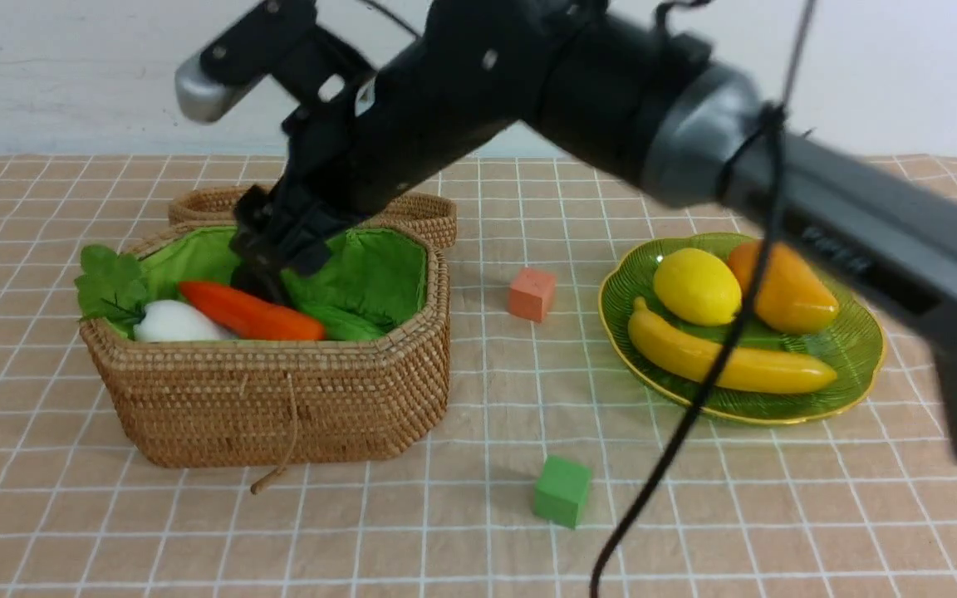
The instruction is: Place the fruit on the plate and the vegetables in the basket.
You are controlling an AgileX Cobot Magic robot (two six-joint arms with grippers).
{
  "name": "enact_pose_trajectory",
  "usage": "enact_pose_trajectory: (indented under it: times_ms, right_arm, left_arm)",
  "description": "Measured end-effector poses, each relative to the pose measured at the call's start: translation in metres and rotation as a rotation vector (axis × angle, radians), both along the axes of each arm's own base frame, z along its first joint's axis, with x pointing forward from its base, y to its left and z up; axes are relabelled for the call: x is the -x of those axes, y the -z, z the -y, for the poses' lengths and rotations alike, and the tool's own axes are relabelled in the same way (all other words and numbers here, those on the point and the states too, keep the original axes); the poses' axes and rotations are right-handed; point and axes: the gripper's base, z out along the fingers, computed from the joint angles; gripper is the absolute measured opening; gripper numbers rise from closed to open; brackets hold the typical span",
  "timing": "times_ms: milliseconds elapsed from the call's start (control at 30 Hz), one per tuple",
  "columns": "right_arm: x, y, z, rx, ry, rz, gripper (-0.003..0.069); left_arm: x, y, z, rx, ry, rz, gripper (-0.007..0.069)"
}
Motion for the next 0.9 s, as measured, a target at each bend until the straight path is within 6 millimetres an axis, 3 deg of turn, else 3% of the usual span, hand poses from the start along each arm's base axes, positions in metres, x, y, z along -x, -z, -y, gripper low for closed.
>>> enact_pose_trajectory:
  times_ms: [167,267,367,400,433,467,500,533,633,667,733,900]
  right_arm:
    - [0.04,-0.067,0.064,0.146,0.196,0.022,0.0386]
    - [0.063,-0.098,0.101,0.159,0.308,0.1,0.0192]
    - [0.081,-0.105,0.121,0.152,0.356,0.095,0.0078]
    - [0.105,-0.111,0.144,0.122,0.4,0.075,0.001]
    - [0.104,-0.108,0.143,0.133,0.399,0.067,0.001]
    - [0.128,-0.108,0.165,0.097,0.442,0.033,-0.0014]
    - [0.128,-0.108,0.165,0.097,0.442,0.033,-0.0015]
    - [0.148,-0.1,0.183,0.078,0.487,-0.014,-0.0017]
    - [0.181,-0.07,0.214,0.07,0.575,-0.116,-0.0015]
    - [0.184,-0.072,0.216,0.058,0.58,-0.115,-0.0015]
    - [0.206,-0.043,0.236,0.063,0.643,-0.187,-0.0014]
    - [0.242,-0.005,0.268,0.0,0.696,-0.219,-0.001]
  left_arm:
    - [0.001,-0.012,0.005,0.067,0.059,0.11,-0.0013]
    - [0.005,-0.014,0.006,0.104,0.089,0.17,-0.0013]
    - [0.011,-0.01,0.003,0.136,0.107,0.212,-0.0013]
    - [0.019,-0.003,-0.002,0.174,0.12,0.237,-0.0013]
    - [0.021,-0.001,-0.003,0.181,0.123,0.244,-0.0013]
    - [0.028,0.009,-0.007,0.22,0.133,0.259,-0.0013]
    - [0.028,0.009,-0.007,0.221,0.134,0.26,-0.0013]
    - [0.034,0.021,-0.011,0.248,0.14,0.272,-0.0013]
    - [0.039,0.043,-0.015,0.264,0.143,0.277,-0.0013]
    - [0.039,0.043,-0.015,0.265,0.143,0.279,-0.0013]
    - [0.036,0.055,-0.013,0.246,0.141,0.254,-0.0013]
    - [0.034,0.064,-0.013,0.218,0.124,0.208,-0.001]
